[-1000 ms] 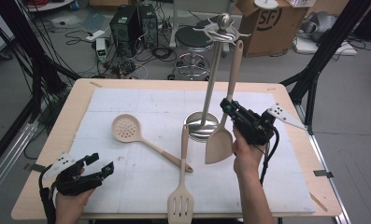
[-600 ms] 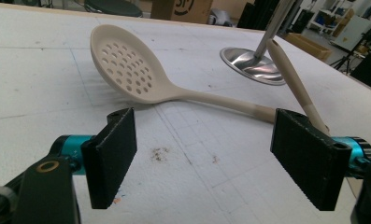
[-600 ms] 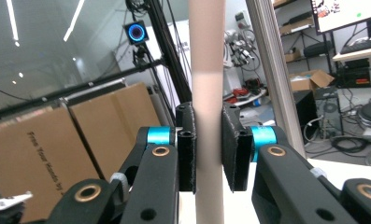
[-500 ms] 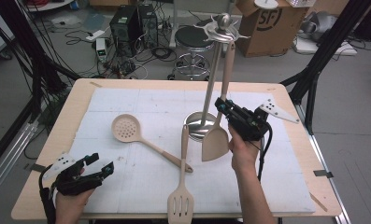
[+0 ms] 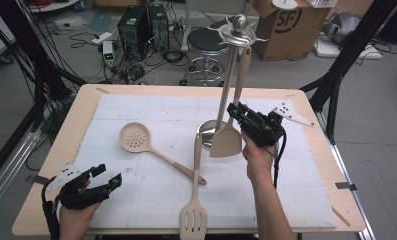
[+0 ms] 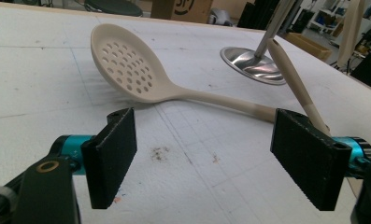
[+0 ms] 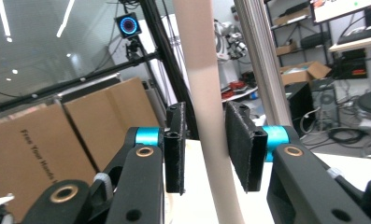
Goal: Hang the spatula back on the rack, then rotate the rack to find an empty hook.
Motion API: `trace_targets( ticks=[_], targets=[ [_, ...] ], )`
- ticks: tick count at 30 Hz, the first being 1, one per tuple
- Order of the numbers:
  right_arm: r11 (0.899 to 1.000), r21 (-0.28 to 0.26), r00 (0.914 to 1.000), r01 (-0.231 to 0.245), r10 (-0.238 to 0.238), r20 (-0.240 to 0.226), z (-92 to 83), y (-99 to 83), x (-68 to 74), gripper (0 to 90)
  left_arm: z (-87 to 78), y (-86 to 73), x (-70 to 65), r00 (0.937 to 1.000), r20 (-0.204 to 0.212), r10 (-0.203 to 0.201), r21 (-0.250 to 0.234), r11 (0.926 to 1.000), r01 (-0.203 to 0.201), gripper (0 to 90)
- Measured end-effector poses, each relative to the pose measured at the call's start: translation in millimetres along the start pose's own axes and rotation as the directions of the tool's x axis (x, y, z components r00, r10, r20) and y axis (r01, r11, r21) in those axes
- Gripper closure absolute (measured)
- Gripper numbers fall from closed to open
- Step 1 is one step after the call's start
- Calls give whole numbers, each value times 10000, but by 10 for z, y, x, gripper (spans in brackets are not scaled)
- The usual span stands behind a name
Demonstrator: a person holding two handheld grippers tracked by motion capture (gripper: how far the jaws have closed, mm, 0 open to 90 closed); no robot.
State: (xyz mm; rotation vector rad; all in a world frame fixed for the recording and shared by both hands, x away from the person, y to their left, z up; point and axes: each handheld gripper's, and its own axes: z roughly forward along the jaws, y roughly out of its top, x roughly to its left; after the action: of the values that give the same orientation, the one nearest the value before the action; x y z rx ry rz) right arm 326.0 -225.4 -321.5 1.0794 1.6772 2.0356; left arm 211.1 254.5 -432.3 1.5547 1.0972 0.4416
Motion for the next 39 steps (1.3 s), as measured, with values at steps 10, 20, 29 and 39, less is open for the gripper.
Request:
trace_targets(
  ticks=[10,20,29,39],
  targets=[
    [9994,-348,9991,2,13,427,-82,43,-48,546,10,-1,-7,10000,53,12,48,10000,-12,233],
    [9942,-1056,9995,-197,222,221,-139,184,-53,533,25,-5,-8,10000,61,-34,76,10000,33,233],
    [9886,-1502,9999,-50,66,105,-139,404,20,532,20,-7,0,10000,59,-32,66,10000,32,233],
    [9710,-2371,9995,-315,325,2,-76,623,-30,592,28,-5,-2,10000,54,-65,62,10000,65,233]
  ],
)
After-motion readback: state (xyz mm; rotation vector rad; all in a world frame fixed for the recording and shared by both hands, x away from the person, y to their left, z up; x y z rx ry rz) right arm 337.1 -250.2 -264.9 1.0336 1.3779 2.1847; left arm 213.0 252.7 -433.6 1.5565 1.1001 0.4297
